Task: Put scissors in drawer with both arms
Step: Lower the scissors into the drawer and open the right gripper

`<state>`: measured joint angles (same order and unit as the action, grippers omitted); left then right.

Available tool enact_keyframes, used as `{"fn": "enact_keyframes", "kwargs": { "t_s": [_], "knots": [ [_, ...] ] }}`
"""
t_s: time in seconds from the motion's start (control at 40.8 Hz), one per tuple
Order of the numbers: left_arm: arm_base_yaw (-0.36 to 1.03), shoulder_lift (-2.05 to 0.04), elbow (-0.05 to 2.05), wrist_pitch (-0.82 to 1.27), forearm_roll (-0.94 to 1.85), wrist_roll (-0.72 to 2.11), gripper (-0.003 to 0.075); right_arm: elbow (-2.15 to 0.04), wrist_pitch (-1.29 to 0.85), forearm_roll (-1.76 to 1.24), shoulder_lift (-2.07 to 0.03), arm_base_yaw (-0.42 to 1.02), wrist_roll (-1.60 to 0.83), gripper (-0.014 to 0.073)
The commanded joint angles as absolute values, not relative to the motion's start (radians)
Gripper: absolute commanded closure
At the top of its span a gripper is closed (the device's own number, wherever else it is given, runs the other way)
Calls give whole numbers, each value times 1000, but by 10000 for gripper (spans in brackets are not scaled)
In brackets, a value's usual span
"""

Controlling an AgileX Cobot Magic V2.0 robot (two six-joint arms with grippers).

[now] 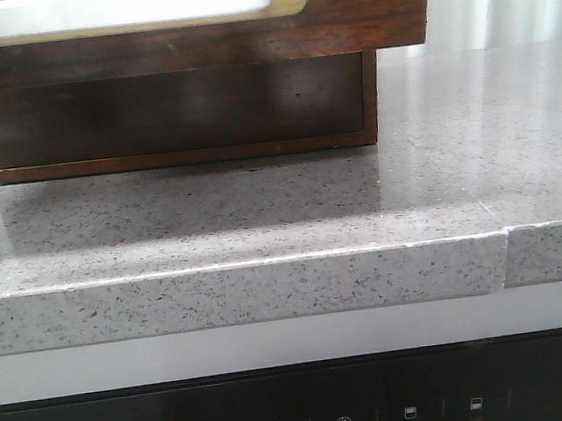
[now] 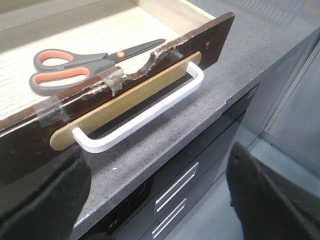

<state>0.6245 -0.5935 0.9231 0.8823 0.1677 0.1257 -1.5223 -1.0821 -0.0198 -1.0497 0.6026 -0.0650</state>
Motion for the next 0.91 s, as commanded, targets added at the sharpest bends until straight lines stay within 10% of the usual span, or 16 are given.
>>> {"fn": "enact_keyframes", "kwargs": {
  "t_s": [0.0, 0.883],
  "knots": [
    [632, -599, 954, 806, 182, 117, 177, -1402, -966, -20, -906, 598, -57, 245],
    [632, -599, 954, 806, 193, 117, 185, -1044, -937, -19, -501, 598, -57, 253]
  ]
}}
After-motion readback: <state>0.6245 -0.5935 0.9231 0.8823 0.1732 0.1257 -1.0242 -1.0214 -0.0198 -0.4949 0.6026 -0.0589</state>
